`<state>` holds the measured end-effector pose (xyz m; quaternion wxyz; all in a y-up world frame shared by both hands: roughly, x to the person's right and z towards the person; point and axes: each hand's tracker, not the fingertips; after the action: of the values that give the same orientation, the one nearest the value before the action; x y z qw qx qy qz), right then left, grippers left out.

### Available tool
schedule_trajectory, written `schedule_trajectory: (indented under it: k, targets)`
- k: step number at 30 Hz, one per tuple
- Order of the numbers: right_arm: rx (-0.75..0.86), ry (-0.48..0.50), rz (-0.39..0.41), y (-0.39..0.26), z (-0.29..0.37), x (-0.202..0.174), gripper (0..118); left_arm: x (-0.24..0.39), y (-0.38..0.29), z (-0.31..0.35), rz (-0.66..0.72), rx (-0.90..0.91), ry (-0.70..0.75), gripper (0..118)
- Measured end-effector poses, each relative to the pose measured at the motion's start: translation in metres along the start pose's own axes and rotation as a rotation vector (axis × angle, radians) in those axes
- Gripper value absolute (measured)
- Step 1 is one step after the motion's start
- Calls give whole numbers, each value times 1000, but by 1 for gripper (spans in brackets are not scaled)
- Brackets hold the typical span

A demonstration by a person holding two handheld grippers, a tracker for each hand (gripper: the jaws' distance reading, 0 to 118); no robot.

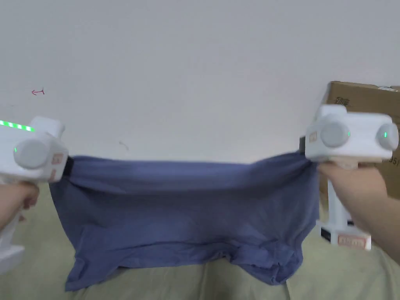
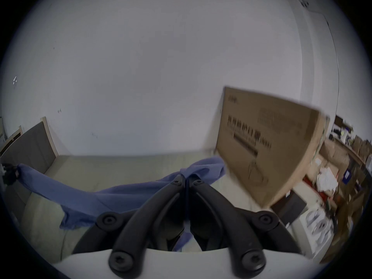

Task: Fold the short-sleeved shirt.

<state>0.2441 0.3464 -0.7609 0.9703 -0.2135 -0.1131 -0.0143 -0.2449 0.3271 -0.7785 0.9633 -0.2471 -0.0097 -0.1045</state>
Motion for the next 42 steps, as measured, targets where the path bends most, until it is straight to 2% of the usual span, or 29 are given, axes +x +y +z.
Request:
schedule_trajectory:
  k: [3, 6, 9, 11, 13, 15, 19, 22, 28, 33, 34, 35, 36, 37, 38, 39, 40, 42]
  targets:
    - [-143, -2, -36, -85, 1, 13, 2, 18, -70, -1, 46, -127, -48, 4]
    - [-292, 37, -105, -180, 19, 35, 2, 31, -151, 14, 56, -230, -93, 4]
    - [-402, 21, -69, -259, 50, 58, 2, 31, -230, 41, 44, -321, -123, 4]
    - [-465, 54, -62, -301, 89, 76, 2, 23, -278, 69, 50, -353, -111, 4]
    - [-516, 99, -40, -326, 127, 93, 2, 14, -309, 106, 68, -362, -135, 4]
    - [-501, 143, -47, -341, 174, 109, 2, 3, -335, 146, 118, -342, -204, 4]
    - [-496, 225, 20, -367, 252, 132, 2, 1, -371, 216, -44, -295, -225, 4]
    - [-497, 230, 27, -389, 292, 143, 2, 0, -392, 257, -19, -293, -248, 4]
    - [-508, 237, 12, -421, 322, 153, 2, 3, -422, 303, -3, -286, -247, 4]
    - [-491, 218, 14, -432, 323, 148, 2, 5, -436, 307, 4, -293, -248, 4]
    - [-479, 216, 8, -434, 321, 150, 5, 6, -436, 308, 7, -277, -247, 10]
    - [-462, 223, -3, -433, 323, 151, 16, 4, -435, 310, 6, -266, -252, 27]
    - [-407, 206, -18, -429, 328, 151, 59, 3, -434, 312, 5, -263, -249, 68]
    - [-364, 196, -29, -424, 332, 152, 98, 2, -431, 315, 7, -257, -244, 99]
    - [-336, 181, -36, -417, 337, 152, 118, 0, -427, 320, 22, -246, -244, 117]
    - [-235, 184, -79, -403, 351, 158, 117, -3, -420, 329, 57, -201, -254, 117]
    - [-201, 230, -91, -390, 360, 157, 117, -7, -412, 342, 95, -138, -279, 116]
    - [-120, 258, -116, -366, 380, 152, 117, -8, -392, 362, 126, -74, -282, 116]
